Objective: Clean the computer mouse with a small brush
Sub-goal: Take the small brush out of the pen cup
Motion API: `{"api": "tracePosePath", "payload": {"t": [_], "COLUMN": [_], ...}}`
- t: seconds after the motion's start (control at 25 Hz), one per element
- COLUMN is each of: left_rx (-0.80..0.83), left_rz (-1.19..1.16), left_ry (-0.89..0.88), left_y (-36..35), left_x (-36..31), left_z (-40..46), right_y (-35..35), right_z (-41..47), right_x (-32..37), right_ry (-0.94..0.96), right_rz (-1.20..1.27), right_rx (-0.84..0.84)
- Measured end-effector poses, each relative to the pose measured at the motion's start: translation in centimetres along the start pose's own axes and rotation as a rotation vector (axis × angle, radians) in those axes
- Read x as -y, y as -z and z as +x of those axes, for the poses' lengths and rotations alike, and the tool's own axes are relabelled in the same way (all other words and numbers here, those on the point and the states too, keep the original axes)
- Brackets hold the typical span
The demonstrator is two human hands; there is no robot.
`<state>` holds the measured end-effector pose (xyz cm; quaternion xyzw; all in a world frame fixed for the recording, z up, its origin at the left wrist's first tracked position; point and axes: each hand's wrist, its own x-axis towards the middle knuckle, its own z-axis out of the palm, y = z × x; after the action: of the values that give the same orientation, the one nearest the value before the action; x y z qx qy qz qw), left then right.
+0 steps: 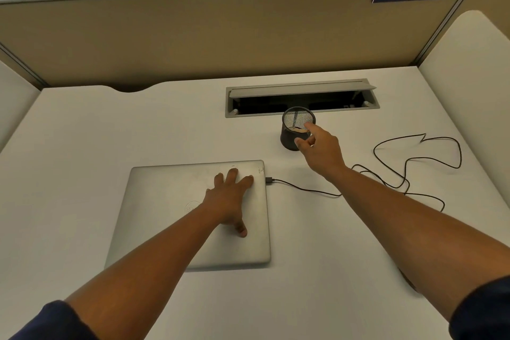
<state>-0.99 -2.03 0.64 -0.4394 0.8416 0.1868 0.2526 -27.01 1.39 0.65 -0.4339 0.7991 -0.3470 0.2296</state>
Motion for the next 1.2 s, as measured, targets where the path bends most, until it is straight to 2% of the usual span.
{"api": "tracePosePath", "payload": {"t": [0.48, 0.72, 0.88, 1.2], "left_rx": [0.007, 0.002, -0.003, 0.021], "left_rz": [-0.009, 0.018, 0.012, 0.038], "left_ry": [0.012, 0.011, 0.008, 0.013], "left_y": [0.4, 0.5, 0.5, 0.5], "left_x": [-0.5, -0.6, -0.5, -1.8], "left_z": [-0.2, -0.2, -0.3, -1.0], "right_y": [0.9, 2.6, 4.8, 9.1], "right_z": [0.4, -2.4, -4.9, -10.1], "right_x": [0.2, 1.7, 2.9, 1.3], "right_ry": [0.161, 0.077, -0.122, -0.393], "right_rz": [-0.063, 0.265, 0.647, 1.092], "right_rx": [-0.131, -0.343, -0.453, -0.427]}}
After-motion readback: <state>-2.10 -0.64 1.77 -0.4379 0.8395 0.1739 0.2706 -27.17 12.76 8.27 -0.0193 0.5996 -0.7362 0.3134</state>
